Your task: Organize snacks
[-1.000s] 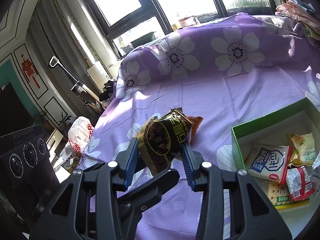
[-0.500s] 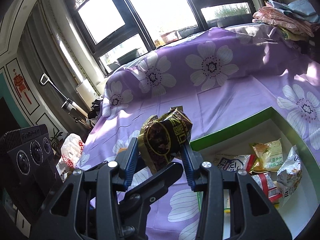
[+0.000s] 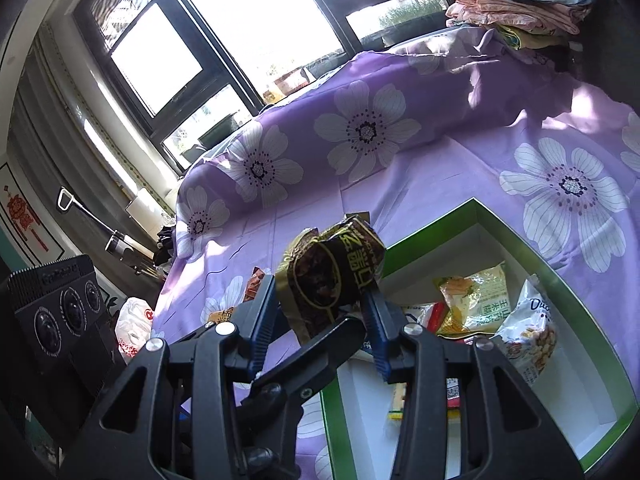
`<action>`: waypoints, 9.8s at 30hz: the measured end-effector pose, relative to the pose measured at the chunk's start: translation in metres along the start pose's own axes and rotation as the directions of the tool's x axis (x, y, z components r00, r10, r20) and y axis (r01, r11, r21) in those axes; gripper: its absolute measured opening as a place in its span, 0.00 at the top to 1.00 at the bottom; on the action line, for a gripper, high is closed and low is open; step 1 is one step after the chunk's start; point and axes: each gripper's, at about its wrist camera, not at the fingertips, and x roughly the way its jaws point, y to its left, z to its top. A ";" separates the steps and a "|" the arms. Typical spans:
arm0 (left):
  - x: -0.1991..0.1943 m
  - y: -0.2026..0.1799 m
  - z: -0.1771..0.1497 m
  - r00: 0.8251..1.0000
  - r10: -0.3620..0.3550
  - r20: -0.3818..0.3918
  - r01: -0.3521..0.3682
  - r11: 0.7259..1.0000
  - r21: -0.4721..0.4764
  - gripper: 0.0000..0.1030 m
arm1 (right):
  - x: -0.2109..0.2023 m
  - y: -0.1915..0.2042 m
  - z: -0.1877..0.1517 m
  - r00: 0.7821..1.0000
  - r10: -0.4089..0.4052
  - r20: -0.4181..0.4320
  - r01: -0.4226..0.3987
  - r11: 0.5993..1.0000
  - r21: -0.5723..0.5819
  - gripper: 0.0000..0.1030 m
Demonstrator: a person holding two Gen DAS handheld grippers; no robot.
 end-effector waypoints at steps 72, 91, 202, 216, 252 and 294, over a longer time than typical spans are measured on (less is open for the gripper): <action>-0.116 0.308 -0.115 0.889 0.376 -0.261 -0.446 0.579 -0.682 0.18 | 0.183 0.134 -0.035 0.938 0.039 -0.345 -0.039 0.999 0.007 0.07; -0.066 0.286 -0.110 0.935 0.256 -0.245 -0.353 0.716 -0.602 0.44 | 0.272 0.154 -0.073 0.838 0.051 -0.543 -0.086 0.995 -0.040 0.29; 0.060 -0.014 -0.030 0.967 -0.130 -0.219 0.049 0.939 -0.341 0.53 | 0.014 -0.066 0.001 0.952 -0.230 -0.203 0.261 0.954 0.146 0.30; 0.032 -0.003 -0.033 0.978 -0.075 -0.196 0.005 0.942 -0.334 0.53 | 0.008 -0.065 0.004 0.931 -0.320 -0.176 0.346 0.928 0.138 0.17; -0.145 0.245 -0.125 0.846 0.500 -0.185 -0.493 0.600 -0.630 0.20 | 0.127 0.103 -0.016 0.970 -0.136 -0.202 0.123 0.989 -0.076 0.06; -0.143 0.249 -0.130 0.809 0.512 -0.288 -0.570 0.563 -0.598 0.20 | 0.154 0.125 -0.129 0.775 -0.010 -0.632 -0.115 0.981 -0.156 0.35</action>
